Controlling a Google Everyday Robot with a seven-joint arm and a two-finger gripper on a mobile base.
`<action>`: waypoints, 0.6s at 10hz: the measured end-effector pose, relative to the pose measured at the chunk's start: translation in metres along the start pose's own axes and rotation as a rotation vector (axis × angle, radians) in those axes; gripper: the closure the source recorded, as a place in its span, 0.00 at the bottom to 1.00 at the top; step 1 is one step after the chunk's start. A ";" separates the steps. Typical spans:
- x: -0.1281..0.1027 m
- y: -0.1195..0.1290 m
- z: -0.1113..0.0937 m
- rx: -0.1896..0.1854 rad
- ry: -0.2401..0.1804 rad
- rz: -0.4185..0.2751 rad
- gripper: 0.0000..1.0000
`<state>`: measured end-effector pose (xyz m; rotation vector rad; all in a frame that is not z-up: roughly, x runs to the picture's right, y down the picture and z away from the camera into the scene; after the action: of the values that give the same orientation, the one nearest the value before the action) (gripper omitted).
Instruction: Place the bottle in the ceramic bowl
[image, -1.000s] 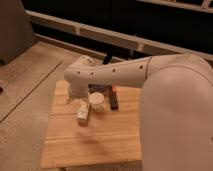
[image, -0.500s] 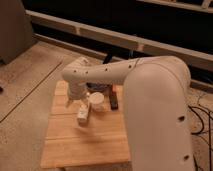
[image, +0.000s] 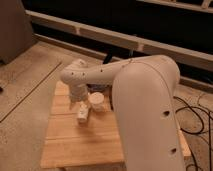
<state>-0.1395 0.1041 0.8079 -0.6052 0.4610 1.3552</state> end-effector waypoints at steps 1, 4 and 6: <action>0.001 0.002 0.003 0.008 -0.001 0.001 0.35; -0.002 0.005 0.011 0.017 -0.029 0.012 0.35; -0.002 0.009 0.018 0.007 -0.040 0.022 0.35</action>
<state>-0.1494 0.1146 0.8218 -0.5682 0.4410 1.3833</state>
